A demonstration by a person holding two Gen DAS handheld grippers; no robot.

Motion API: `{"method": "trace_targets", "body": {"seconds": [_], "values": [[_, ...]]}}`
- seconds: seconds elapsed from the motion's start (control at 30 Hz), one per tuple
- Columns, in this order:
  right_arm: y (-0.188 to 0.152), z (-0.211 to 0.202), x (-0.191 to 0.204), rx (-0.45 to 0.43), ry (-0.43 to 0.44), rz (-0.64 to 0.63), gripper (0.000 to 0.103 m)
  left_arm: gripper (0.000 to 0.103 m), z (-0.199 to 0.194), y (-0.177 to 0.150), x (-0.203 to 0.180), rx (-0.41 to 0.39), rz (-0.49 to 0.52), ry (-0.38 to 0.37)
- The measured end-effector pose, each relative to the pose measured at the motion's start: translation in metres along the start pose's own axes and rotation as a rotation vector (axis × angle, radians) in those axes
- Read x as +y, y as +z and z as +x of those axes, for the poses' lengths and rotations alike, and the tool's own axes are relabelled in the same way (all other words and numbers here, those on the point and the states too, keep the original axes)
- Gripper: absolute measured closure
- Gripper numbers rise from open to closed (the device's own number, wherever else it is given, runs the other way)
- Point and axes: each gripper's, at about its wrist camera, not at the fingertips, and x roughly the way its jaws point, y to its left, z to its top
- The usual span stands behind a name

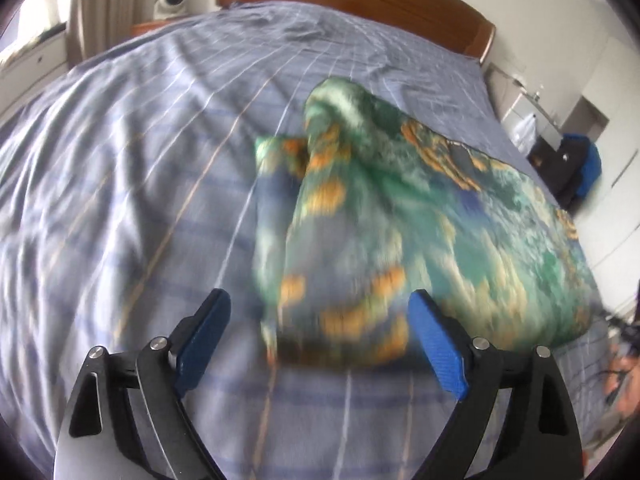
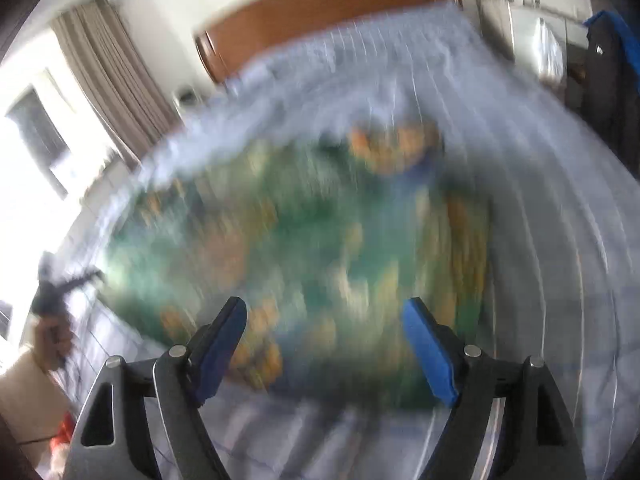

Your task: Fold large clothes

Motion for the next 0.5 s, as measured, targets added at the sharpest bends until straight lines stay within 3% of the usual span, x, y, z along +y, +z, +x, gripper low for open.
{"method": "trace_targets", "body": {"seconds": [0.1, 0.23, 0.37, 0.5], "values": [[-0.023, -0.008, 0.006, -0.037, -0.086, 0.000, 0.024, 0.011, -0.025, -0.026, -0.013, -0.022, 0.031, 0.008], [-0.053, -0.042, 0.028, -0.129, -0.083, -0.008, 0.023, 0.007, -0.046, -0.062, -0.039, -0.062, 0.104, 0.022], [-0.096, -0.060, 0.053, -0.205, -0.125, -0.047, 0.021, 0.006, -0.034, -0.099, -0.068, -0.044, 0.163, 0.021], [-0.135, -0.053, 0.056, -0.228, -0.162, 0.005, 0.019, 0.006, -0.013, -0.128, -0.089, -0.046, 0.223, 0.030]]}}
